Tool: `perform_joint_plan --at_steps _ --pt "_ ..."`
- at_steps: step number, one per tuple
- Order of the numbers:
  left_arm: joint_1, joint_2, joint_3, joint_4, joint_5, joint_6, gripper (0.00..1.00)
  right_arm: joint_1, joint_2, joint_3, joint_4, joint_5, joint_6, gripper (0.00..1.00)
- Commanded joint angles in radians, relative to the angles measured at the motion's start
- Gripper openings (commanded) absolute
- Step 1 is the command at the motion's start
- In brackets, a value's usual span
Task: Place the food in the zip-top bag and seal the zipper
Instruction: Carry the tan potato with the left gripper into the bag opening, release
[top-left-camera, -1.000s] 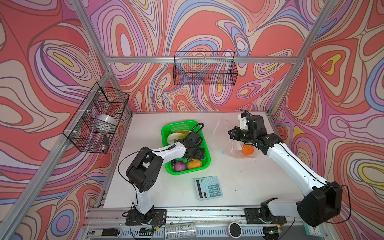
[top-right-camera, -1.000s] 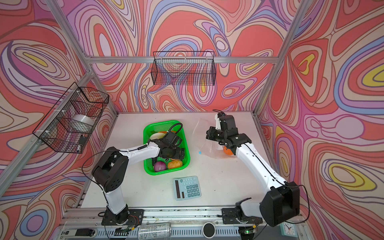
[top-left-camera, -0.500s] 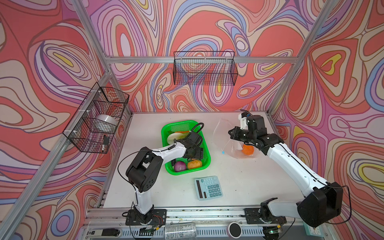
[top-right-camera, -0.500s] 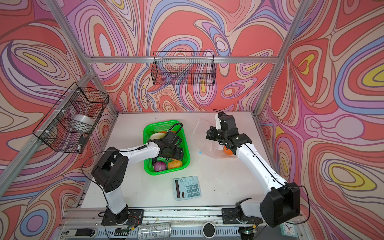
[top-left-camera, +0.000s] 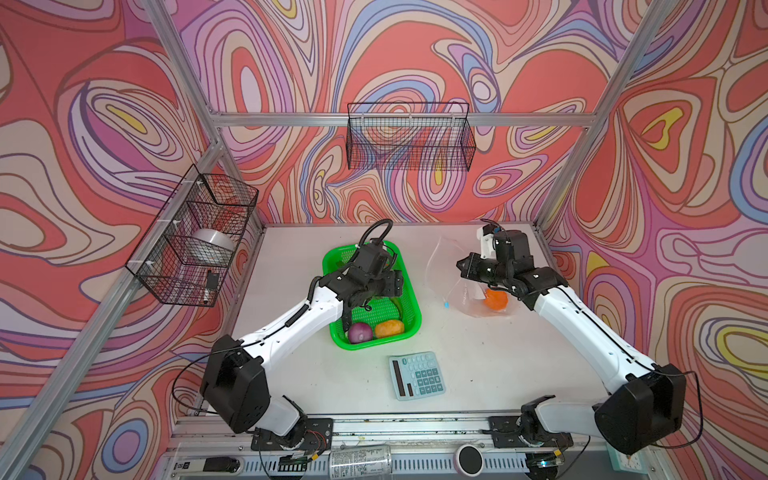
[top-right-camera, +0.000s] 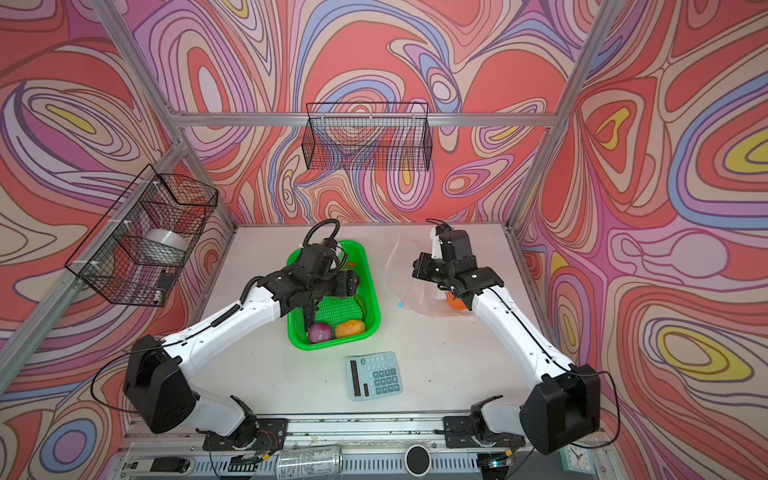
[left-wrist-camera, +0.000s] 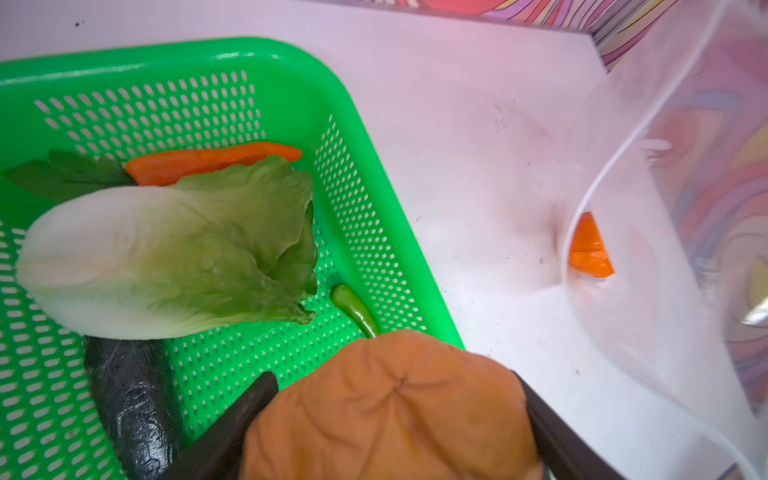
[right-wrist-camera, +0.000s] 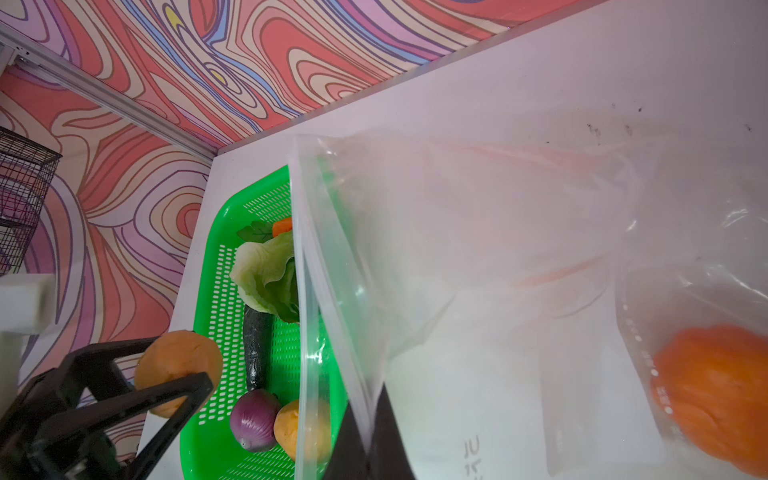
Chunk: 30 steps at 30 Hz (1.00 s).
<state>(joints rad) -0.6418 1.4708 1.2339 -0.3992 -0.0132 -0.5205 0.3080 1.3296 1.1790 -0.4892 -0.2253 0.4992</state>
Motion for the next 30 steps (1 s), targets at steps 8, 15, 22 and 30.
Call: perform_joint_plan --at_steps 8,15,22,30 --pt "-0.032 0.037 0.094 0.295 0.331 -0.138 0.75 -0.001 -0.002 0.013 0.018 -0.019 0.006 0.00" --pt "-0.057 0.222 0.221 0.349 0.445 -0.207 0.74 -0.001 -0.009 0.009 0.020 -0.030 0.004 0.00" --pt "-0.062 0.329 0.265 0.348 0.458 -0.240 0.74 -0.001 -0.034 -0.006 0.029 -0.031 0.007 0.00" --pt "-0.062 0.395 0.297 0.197 0.362 -0.210 0.75 -0.001 -0.042 -0.010 0.035 -0.047 0.007 0.00"
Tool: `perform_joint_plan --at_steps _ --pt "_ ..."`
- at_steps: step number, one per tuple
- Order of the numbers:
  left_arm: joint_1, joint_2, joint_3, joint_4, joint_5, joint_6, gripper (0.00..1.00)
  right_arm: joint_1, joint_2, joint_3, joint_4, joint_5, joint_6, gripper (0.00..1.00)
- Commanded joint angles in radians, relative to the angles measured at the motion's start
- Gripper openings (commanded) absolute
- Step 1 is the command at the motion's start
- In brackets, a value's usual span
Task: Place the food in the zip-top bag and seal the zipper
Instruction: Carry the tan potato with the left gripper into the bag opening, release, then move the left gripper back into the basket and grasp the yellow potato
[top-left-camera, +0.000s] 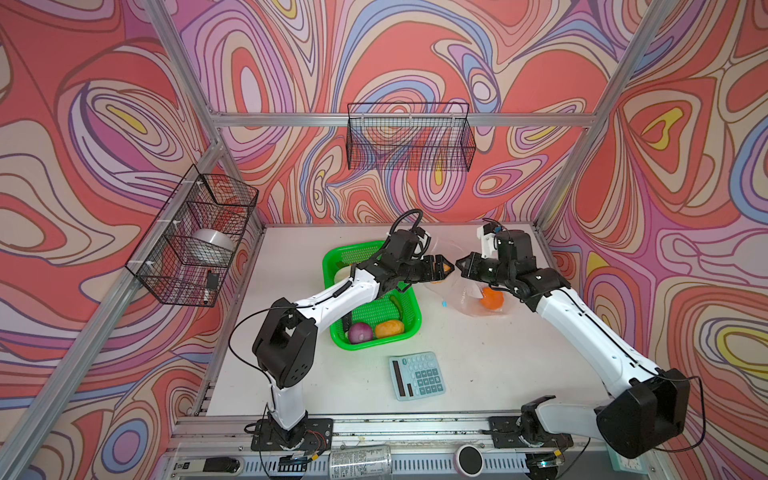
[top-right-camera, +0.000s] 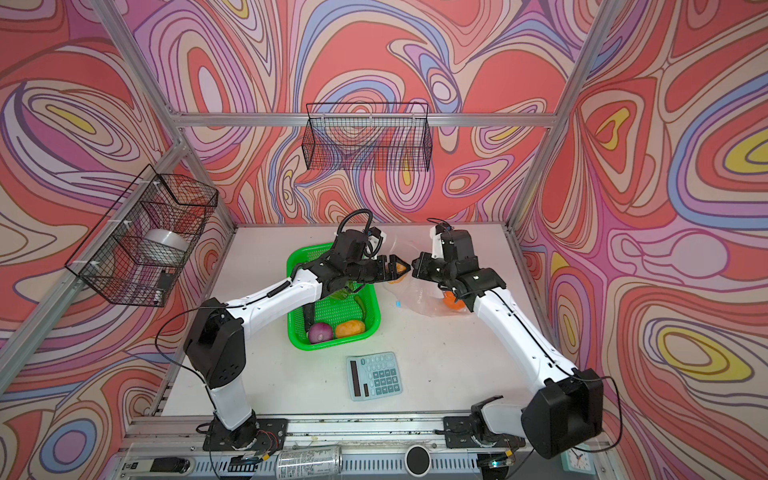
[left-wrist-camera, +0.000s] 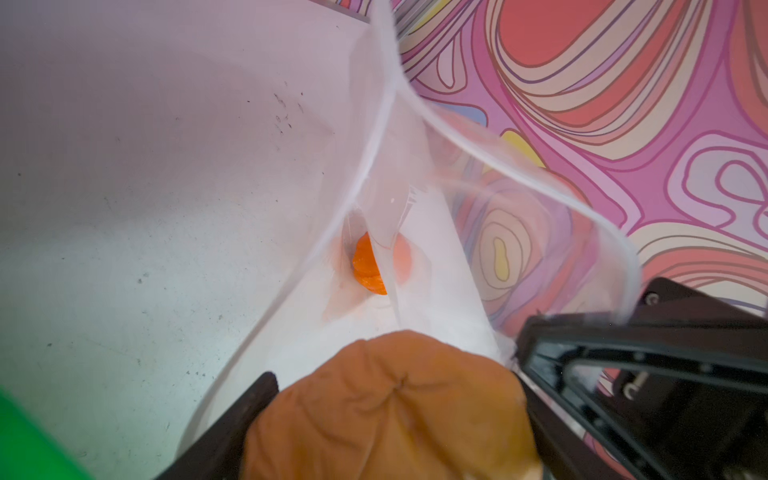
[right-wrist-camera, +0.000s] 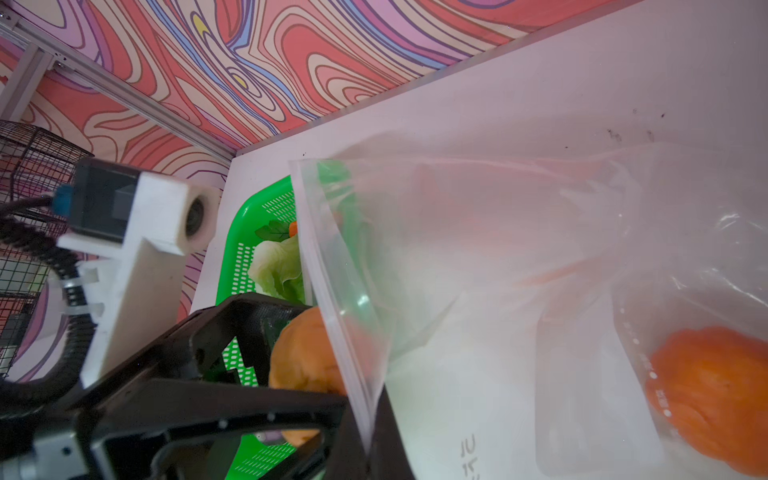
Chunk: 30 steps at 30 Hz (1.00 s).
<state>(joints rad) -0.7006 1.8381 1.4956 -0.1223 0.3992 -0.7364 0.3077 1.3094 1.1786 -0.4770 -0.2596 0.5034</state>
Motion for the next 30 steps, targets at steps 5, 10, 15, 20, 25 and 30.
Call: perform_joint_plan --at_steps 5,10,15,20,25,30 --pt "-0.009 0.046 0.076 -0.201 -0.119 0.041 0.78 -0.001 -0.020 -0.019 0.034 -0.024 0.010 0.00" --pt "-0.009 0.045 0.082 -0.226 -0.132 0.052 0.90 -0.001 -0.017 -0.020 0.040 -0.030 0.011 0.00" --pt "-0.010 0.034 0.069 -0.222 -0.139 0.052 1.00 -0.001 -0.017 -0.020 0.037 -0.030 0.011 0.00" --pt "-0.009 0.014 0.055 -0.218 -0.154 0.054 1.00 -0.001 -0.019 -0.023 0.037 -0.029 0.011 0.00" --pt "-0.009 -0.007 0.048 -0.220 -0.169 0.060 1.00 -0.001 -0.021 -0.023 0.034 -0.024 0.010 0.00" --pt "-0.010 -0.071 0.050 -0.241 -0.176 0.085 1.00 -0.001 -0.023 -0.023 0.023 -0.015 0.004 0.00"
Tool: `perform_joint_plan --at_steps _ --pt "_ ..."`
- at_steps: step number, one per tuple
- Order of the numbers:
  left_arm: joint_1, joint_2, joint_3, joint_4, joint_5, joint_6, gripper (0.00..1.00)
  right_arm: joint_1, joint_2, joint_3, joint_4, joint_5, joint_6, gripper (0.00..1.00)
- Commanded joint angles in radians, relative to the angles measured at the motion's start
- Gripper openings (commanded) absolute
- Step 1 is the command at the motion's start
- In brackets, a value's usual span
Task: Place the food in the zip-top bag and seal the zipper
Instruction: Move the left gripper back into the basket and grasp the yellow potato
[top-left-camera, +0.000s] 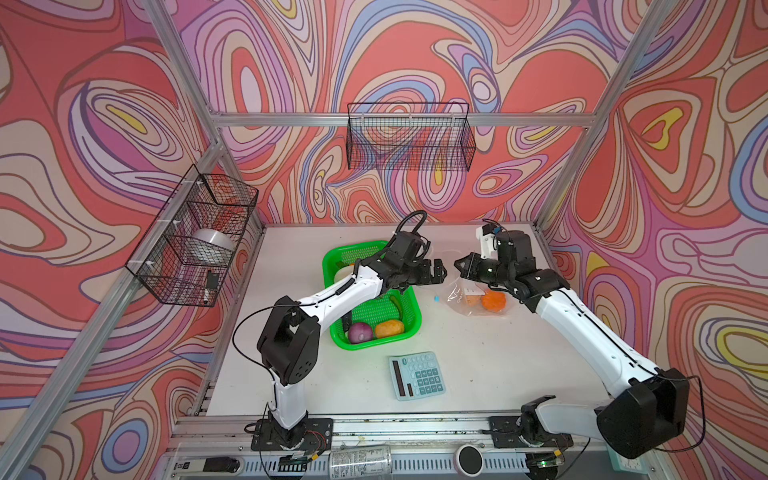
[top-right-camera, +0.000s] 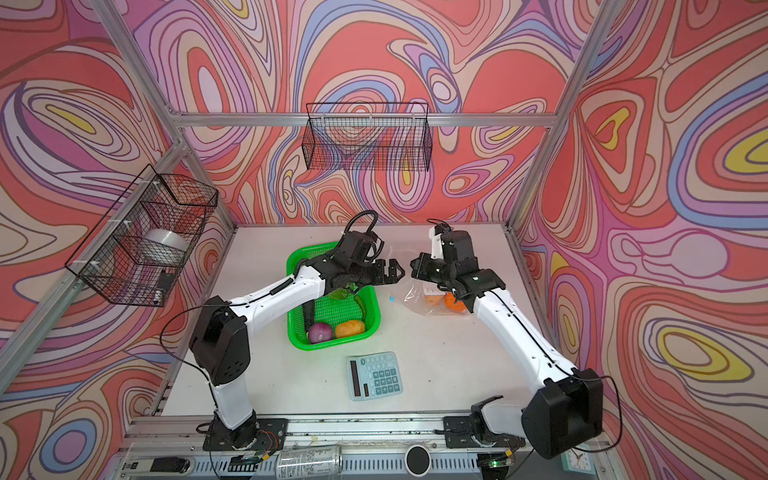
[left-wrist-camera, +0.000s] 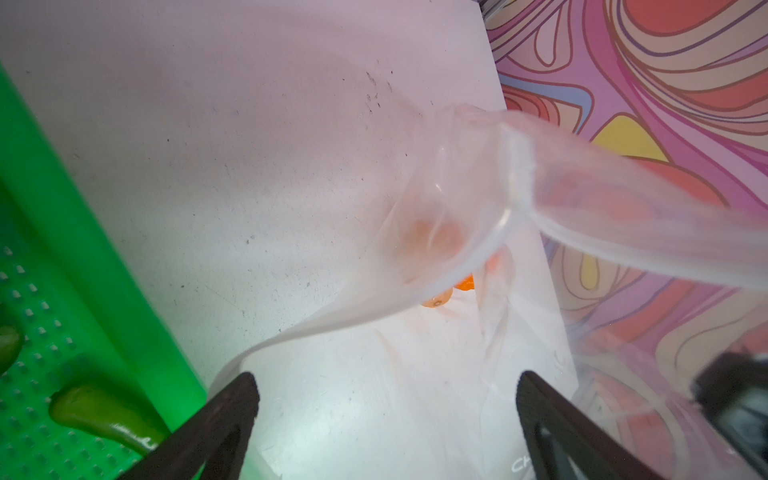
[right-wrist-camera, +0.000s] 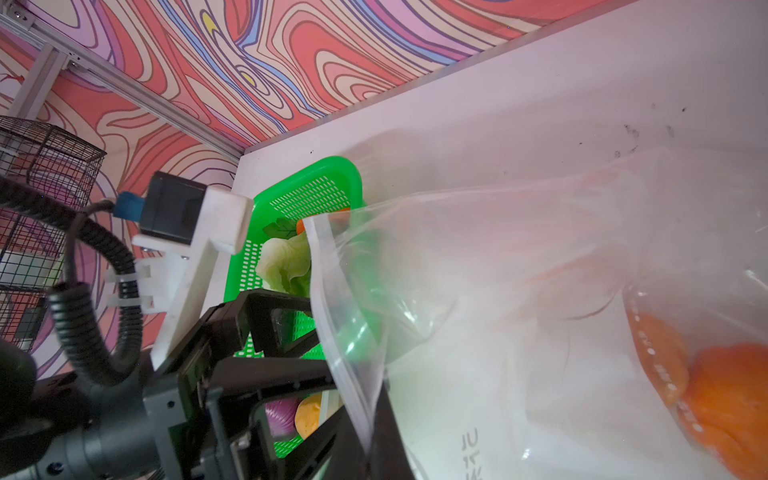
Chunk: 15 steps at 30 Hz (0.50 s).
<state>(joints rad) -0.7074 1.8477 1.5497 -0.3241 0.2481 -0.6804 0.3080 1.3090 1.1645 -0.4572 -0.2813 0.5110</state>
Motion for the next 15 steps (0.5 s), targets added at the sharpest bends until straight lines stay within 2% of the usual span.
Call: perform_joint_plan --at_steps 1,11,15 --pt "-0.002 -0.099 -0.002 -0.053 -0.031 0.039 1.00 -0.001 -0.022 -0.009 0.002 0.008 -0.004 0.00" --pt "0.030 -0.337 -0.109 -0.232 -0.186 0.226 1.00 -0.001 -0.023 -0.017 0.008 0.013 0.001 0.00" --pt "0.059 -0.387 -0.160 -0.309 -0.194 0.344 0.99 -0.001 -0.019 -0.016 0.009 0.016 0.007 0.00"
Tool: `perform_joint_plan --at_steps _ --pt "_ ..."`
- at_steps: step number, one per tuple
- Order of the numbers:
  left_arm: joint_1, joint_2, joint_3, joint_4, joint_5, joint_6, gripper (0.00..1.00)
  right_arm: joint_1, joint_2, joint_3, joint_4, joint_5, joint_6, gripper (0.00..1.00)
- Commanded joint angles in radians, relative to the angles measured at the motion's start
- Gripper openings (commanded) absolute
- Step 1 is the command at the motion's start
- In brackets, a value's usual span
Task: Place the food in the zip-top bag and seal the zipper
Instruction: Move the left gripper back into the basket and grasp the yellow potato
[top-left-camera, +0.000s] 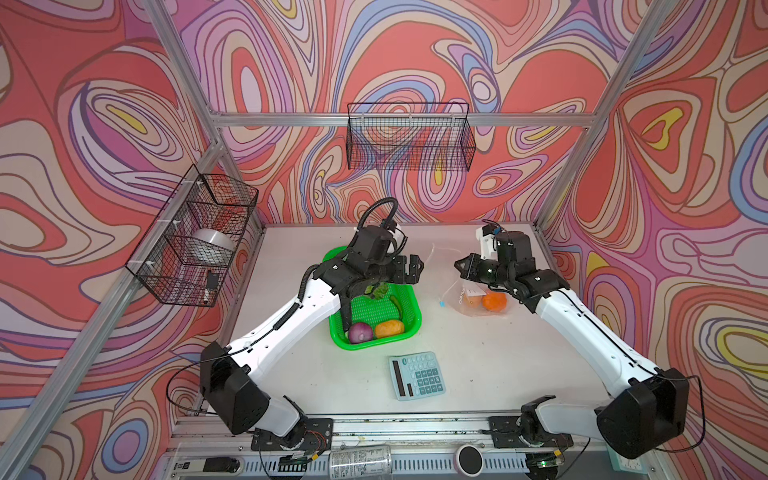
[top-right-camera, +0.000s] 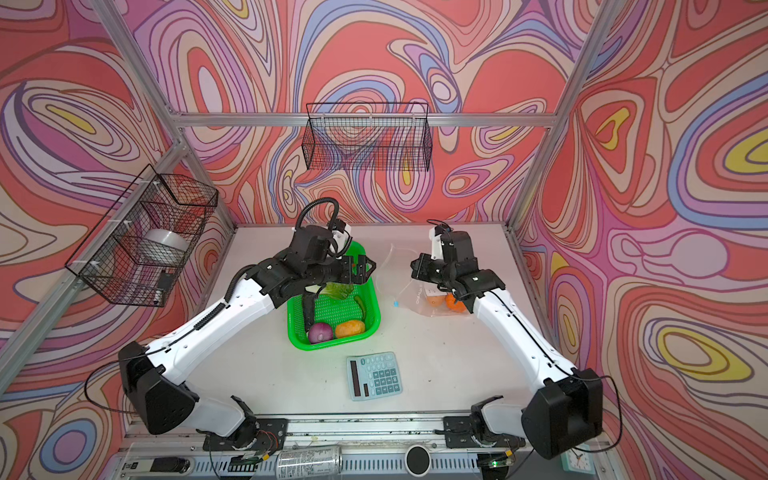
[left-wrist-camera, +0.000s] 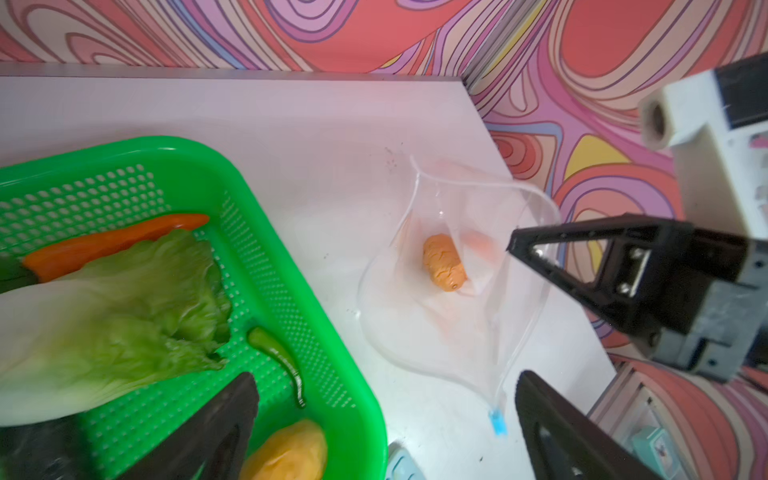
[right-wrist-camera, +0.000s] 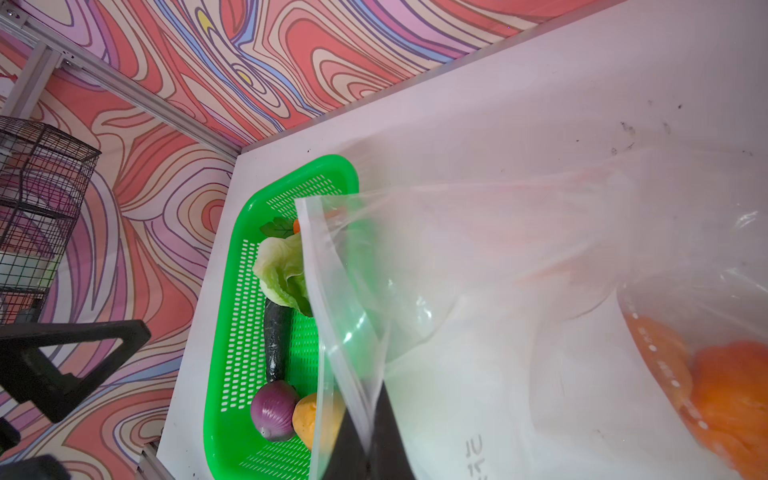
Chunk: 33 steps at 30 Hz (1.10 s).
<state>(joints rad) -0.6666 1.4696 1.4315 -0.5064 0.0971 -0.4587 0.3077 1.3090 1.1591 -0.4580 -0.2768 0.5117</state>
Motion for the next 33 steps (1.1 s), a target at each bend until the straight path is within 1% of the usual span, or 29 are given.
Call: perform_joint_plan --at_steps 1,6,10,13,15,18,20,21,23,25,29,33 --pt "0.024 -0.015 -0.052 -0.146 -0.037 0.153 0.98 -0.001 -0.018 -0.009 0.010 0.011 0.008 0.00" --pt "0.039 -0.019 -0.118 -0.196 -0.003 0.323 1.00 -0.001 -0.010 -0.003 0.010 0.008 0.015 0.00" --pt "0.039 -0.002 -0.163 -0.188 0.004 0.404 1.00 -0.001 -0.010 -0.007 0.009 0.008 0.015 0.00" --pt "0.039 0.035 -0.175 -0.206 0.030 0.480 1.00 -0.001 -0.011 -0.004 -0.003 0.009 0.006 0.00" --pt "0.039 0.068 -0.174 -0.228 0.078 0.549 1.00 -0.001 -0.016 -0.002 -0.013 0.016 -0.002 0.00" --pt "0.040 0.130 -0.176 -0.238 0.093 0.622 0.96 -0.001 -0.021 0.000 -0.015 0.021 -0.006 0.00" --pt "0.039 0.165 -0.175 -0.236 0.093 0.650 0.93 -0.001 -0.022 0.000 -0.016 0.021 -0.006 0.00" --pt "0.039 0.182 -0.175 -0.230 0.088 0.659 0.89 -0.001 -0.022 0.001 -0.017 0.021 -0.006 0.00" --pt "0.039 0.209 -0.174 -0.230 0.067 0.666 0.87 -0.001 -0.020 0.002 -0.021 0.026 -0.010 0.00" --pt "0.039 0.232 -0.177 -0.225 0.074 0.679 0.84 -0.001 -0.016 0.003 -0.022 0.031 -0.012 0.00" --pt "0.038 0.273 -0.178 -0.238 0.119 0.701 0.81 -0.001 -0.002 0.010 -0.018 0.027 -0.011 0.00" --pt "0.032 0.311 -0.182 -0.253 0.126 0.715 0.79 -0.001 0.003 0.008 -0.012 0.026 -0.007 0.00"
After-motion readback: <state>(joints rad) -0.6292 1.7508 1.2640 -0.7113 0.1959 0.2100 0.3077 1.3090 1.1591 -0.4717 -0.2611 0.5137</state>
